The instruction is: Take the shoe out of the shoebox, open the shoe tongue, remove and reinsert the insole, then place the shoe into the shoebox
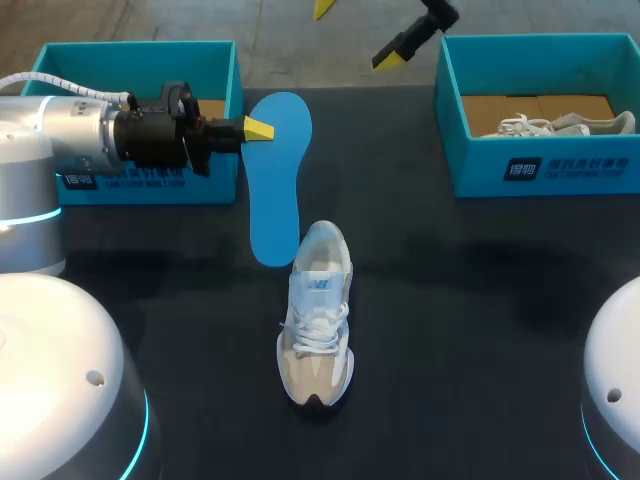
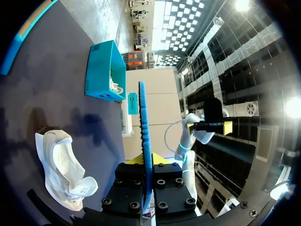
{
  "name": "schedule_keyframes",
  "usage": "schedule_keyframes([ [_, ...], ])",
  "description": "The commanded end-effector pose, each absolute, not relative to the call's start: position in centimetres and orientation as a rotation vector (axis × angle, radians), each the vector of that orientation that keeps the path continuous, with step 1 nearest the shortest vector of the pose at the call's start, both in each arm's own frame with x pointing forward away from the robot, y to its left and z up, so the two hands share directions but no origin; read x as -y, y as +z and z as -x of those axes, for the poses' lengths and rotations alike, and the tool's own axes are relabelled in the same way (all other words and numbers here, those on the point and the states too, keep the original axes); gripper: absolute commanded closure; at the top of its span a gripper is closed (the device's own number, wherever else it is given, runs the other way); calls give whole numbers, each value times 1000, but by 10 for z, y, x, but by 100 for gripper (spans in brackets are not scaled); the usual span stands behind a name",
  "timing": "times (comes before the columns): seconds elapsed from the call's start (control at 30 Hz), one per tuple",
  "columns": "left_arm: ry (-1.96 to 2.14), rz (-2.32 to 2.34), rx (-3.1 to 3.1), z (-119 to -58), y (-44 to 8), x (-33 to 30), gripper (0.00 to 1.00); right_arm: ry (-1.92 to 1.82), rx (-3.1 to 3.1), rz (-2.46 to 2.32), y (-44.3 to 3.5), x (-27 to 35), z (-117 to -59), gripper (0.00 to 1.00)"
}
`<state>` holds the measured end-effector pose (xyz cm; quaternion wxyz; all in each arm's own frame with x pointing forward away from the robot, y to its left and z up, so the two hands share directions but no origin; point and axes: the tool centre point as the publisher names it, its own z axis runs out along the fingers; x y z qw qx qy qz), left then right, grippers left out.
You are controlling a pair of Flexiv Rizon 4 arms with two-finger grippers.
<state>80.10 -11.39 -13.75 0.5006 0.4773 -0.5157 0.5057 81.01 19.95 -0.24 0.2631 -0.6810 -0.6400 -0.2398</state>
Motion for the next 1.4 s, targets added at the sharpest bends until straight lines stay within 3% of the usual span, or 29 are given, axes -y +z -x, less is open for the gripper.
schedule_keyframes([
  [0.03,1221,-1156,1248,-801,-137,114,100,-477,1857,1988,4,-215,-810,0],
  [1.4,1221,-1156,1248,-801,-137,114,100,-101,2077,2295,-14,-290,-817,0],
])
